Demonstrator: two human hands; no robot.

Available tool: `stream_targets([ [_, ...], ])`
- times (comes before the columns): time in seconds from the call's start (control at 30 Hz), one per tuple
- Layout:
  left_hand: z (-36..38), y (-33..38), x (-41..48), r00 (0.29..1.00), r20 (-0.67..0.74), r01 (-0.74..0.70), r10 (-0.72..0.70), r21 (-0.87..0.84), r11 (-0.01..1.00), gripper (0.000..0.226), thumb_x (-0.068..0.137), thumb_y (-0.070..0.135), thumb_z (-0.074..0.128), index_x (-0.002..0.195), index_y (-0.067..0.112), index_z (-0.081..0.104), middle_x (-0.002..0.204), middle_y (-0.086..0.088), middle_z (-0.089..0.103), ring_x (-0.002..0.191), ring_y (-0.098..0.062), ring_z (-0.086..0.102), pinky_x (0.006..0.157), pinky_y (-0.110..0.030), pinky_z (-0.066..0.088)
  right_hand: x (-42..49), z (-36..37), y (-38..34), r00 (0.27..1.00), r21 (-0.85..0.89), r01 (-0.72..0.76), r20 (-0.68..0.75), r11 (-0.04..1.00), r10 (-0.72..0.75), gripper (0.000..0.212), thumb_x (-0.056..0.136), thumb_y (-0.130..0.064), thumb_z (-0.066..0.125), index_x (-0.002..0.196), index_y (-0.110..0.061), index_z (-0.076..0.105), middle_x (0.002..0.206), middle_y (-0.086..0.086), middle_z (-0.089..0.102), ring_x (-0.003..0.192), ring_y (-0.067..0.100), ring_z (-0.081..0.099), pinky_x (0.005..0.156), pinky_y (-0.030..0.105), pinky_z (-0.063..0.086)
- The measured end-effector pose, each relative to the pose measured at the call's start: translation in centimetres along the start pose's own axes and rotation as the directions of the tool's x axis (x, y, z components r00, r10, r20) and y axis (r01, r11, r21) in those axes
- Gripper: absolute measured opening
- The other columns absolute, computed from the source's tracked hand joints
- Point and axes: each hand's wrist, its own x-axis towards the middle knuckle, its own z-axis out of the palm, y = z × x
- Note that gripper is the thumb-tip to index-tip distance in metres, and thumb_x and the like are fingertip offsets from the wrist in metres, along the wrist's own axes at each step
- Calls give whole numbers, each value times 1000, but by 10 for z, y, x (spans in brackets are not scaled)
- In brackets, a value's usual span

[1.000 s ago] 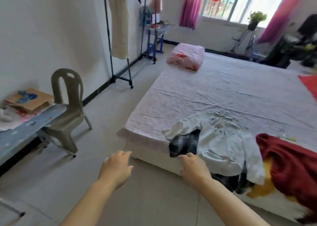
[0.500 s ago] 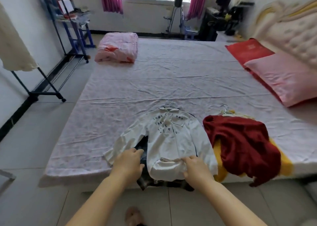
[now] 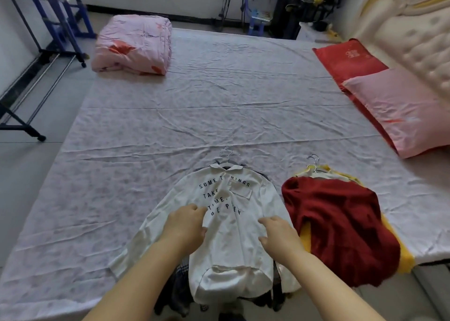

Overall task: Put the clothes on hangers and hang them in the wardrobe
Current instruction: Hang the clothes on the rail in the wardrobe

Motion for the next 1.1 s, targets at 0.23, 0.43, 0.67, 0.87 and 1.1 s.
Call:
stream_targets([
  [0.23,5,-5,78,992,54,118,-117,-13,993,46,93,35,46,136,23,35,128,1,48,115,-21,47,92,-34,43,136,-13,8,988,-1,110,111,994,-109,41,91,-26,52,131,-19,46,128,4,49,117,25,47,91,36,41],
  [0.43,29,-1,149,963,105,254,-247,-60,965,47,93,35,46,137,25,32,128,4,46,115,-18,46,89,-30,39,275,-1,23,952,-41,191,251,981,-175,39,91,-20,48,129,-14,48,128,10,48,113,29,50,86,38,47],
  [0.67,64,-5,227,936,112,351,-334,-231,907,49,94,34,45,140,26,32,135,6,41,123,-15,40,97,-27,34,411,43,25,934,-79,234,296,969,-202,38,90,-8,44,128,-9,47,129,13,49,117,29,48,85,36,47],
  [0.87,92,-28,251,916,126,400,-380,-235,886,49,94,35,45,140,29,30,134,10,40,123,-12,38,98,-25,31,477,79,19,955,-75,219,222,973,-198,30,87,-25,58,115,-17,55,113,3,56,102,26,55,72,34,41],
  [1.1,103,-47,248,904,151,426,-401,-228,875,48,95,37,42,140,30,29,135,11,39,123,-10,39,99,-22,32,493,100,18,977,-91,164,155,982,-149,28,83,-28,65,102,-10,54,103,8,60,92,29,56,69,35,36],
])
